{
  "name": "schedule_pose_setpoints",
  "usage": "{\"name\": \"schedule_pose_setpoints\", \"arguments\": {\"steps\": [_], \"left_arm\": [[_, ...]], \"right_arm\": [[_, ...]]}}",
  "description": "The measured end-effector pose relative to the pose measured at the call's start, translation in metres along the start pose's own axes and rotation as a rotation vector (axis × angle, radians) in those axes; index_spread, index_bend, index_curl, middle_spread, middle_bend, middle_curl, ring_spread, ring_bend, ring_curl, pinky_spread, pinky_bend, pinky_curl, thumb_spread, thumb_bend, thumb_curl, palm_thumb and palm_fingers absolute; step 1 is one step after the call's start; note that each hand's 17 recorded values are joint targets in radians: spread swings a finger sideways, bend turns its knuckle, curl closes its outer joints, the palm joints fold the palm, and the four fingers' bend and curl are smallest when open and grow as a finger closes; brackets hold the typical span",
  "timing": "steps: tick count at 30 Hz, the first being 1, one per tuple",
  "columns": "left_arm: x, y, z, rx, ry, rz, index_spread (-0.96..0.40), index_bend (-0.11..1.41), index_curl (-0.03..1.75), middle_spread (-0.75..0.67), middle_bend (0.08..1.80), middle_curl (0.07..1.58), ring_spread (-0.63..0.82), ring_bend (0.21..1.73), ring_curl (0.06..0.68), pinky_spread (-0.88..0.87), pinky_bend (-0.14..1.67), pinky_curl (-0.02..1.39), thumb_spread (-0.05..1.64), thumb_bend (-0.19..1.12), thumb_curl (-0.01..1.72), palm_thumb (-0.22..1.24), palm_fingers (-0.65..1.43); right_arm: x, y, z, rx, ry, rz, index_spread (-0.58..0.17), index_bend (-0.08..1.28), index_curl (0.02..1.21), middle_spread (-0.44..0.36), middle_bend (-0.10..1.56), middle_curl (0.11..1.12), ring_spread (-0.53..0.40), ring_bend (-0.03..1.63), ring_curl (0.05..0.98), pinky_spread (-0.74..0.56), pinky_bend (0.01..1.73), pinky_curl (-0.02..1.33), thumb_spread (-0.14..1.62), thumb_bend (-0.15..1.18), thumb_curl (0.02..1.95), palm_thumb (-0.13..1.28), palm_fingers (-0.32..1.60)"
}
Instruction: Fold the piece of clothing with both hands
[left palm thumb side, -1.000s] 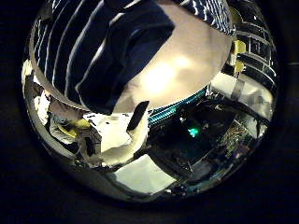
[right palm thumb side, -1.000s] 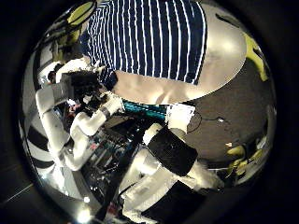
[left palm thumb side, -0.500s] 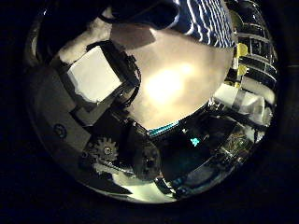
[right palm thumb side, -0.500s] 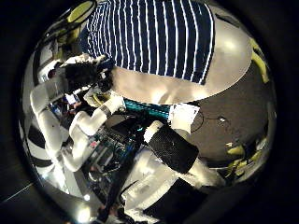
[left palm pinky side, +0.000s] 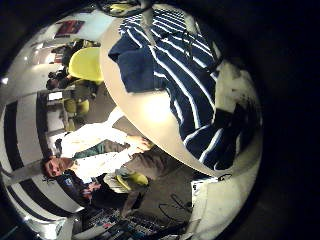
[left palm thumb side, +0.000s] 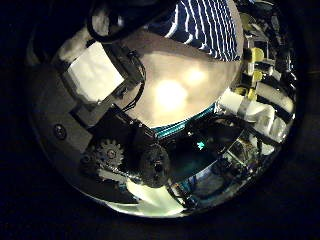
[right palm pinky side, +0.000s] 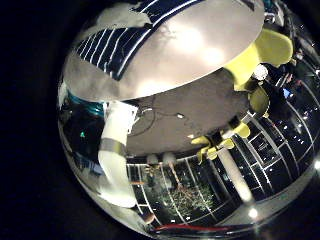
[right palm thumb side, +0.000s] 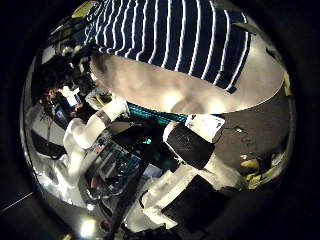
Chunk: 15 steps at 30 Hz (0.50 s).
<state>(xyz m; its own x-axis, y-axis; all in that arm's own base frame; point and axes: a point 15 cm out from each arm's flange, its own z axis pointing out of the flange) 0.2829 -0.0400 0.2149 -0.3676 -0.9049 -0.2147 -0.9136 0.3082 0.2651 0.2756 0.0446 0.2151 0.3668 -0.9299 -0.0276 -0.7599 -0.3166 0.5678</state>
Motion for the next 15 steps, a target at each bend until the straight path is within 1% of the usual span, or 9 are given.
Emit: {"name": "schedule_pose_setpoints", "arguments": {"steps": [2,7,10,13,15], "left_arm": [[-0.001,-0.002,-0.003,0.004,0.001,0.002,-0.60,0.40,0.80,-0.59,0.81,1.05,-0.46,1.42,0.522,-0.56,1.36,0.64,1.07,-0.01,0.53,0.91,0.96],[-0.002,-0.002,-0.008,-0.013,0.002,0.007,-0.64,0.37,0.91,-0.62,0.82,1.09,-0.46,1.44,0.531,-0.56,1.38,0.65,1.07,-0.01,0.55,0.91,0.93],[-0.003,-0.003,-0.010,-0.024,0.002,0.010,-0.65,0.35,0.98,-0.63,0.82,1.11,-0.45,1.46,0.534,-0.56,1.39,0.66,1.07,-0.01,0.56,0.91,0.92],[-0.003,-0.003,-0.011,-0.029,0.001,0.012,-0.67,0.33,1.04,-0.64,0.82,1.13,-0.45,1.46,0.536,-0.56,1.39,0.66,1.07,-0.01,0.56,0.91,0.92],[-0.003,-0.003,-0.013,-0.029,0.001,0.011,-0.68,0.31,1.08,-0.65,0.82,1.14,-0.45,1.47,0.536,-0.55,1.40,0.66,1.07,-0.01,0.57,0.91,0.92]], "right_arm": [[-0.004,-0.005,0.008,0.005,0.008,0.000,-0.258,0.17,0.29,-0.052,0.42,0.43,-0.108,0.86,0.279,0.21,0.90,0.06,1.18,-0.03,0.31,0.47,0.27],[-0.017,-0.020,0.030,0.028,0.045,0.016,-0.248,0.17,0.30,-0.051,0.42,0.43,-0.099,0.86,0.280,0.21,0.91,0.05,1.15,-0.03,0.30,0.44,0.26],[-0.028,-0.026,0.037,0.036,0.077,0.008,-0.245,0.18,0.31,-0.051,0.42,0.43,-0.102,0.86,0.283,0.21,0.91,0.05,1.13,-0.03,0.30,0.42,0.27],[-0.043,-0.025,0.051,0.007,0.109,-0.014,-0.241,0.19,0.32,-0.060,0.43,0.43,-0.113,0.87,0.287,0.20,0.90,0.04,1.12,-0.02,0.31,0.43,0.29],[-0.042,-0.025,0.053,-0.001,0.111,-0.007,-0.242,0.18,0.33,-0.063,0.43,0.44,-0.125,0.87,0.290,0.19,0.90,0.04,1.11,-0.01,0.32,0.47,0.30]]}}
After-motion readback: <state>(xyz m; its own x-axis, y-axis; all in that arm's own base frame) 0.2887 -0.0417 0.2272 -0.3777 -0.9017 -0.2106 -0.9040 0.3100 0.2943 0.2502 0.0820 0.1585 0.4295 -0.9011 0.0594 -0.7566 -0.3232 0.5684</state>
